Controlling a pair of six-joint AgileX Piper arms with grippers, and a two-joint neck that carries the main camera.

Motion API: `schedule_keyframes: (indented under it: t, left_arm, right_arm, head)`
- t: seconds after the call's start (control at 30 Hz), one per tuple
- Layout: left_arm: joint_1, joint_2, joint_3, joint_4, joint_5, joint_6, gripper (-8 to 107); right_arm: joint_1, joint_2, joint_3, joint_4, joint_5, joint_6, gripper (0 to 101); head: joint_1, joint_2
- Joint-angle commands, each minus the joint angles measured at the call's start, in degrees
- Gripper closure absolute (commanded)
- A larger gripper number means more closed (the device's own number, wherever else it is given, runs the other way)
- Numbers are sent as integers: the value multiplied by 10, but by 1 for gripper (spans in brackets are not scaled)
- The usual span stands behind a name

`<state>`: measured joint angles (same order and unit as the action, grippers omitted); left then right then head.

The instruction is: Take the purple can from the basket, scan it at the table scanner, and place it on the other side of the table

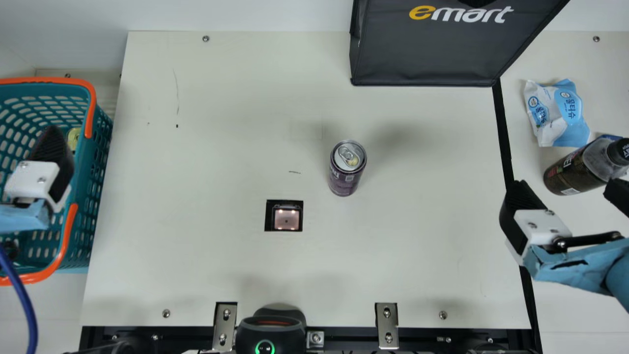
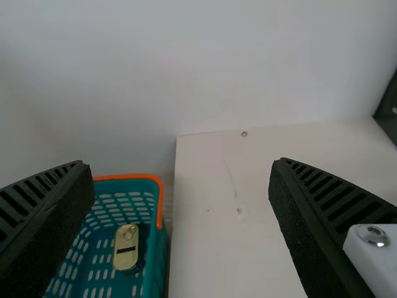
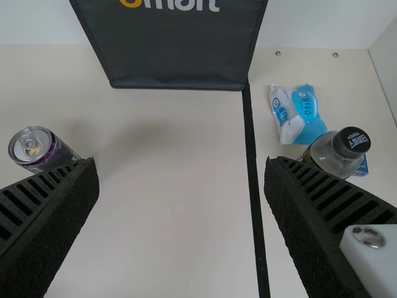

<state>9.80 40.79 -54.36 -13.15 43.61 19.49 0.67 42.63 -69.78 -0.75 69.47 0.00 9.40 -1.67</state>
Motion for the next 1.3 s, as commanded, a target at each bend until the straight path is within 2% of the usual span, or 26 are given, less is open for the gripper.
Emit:
schedule_keyframes:
  t: [0.0,0.1,0.13,0.23,0.3,0.33,0.6,0.73,0.9,1.27]
  left_arm:
    - [-5,8,-16,35,40,-73,9]
    - [-22,31,-46,51,108,-154,9]
    - [-14,19,-29,40,51,-75,9]
    - [-22,31,-46,49,95,-127,9]
    - [-22,31,-46,48,106,-147,9]
    - [-22,31,-46,48,106,-151,9]
    - [-22,31,-46,48,106,-154,9]
    - [-22,31,-46,48,106,-154,9]
    - [-22,31,-46,48,106,-154,9]
    - [-22,31,-46,48,106,-154,9]
  right_arm:
    - [0,0,0,0,0,0,6]
    - [0,0,0,0,0,0,6]
    - [0,0,0,0,0,0,6]
    - [0,0,0,0,0,0,6]
    - [0,0,0,0,0,0,6]
    - [34,1,0,-23,1,27,6]
    - [140,42,8,-27,4,39,6]
    - [165,59,17,8,4,8,6]
    - [164,83,24,66,4,-46,6]
    - [62,163,34,233,4,-229,6]
  head:
    - [-15,1]
    - [-15,1]
    - [-15,1]
    - [-15,1]
    - [-15,1]
    - [-15,1]
    - [-15,1]
    - [-15,1]
    - [-15,1]
    - [-15,1]
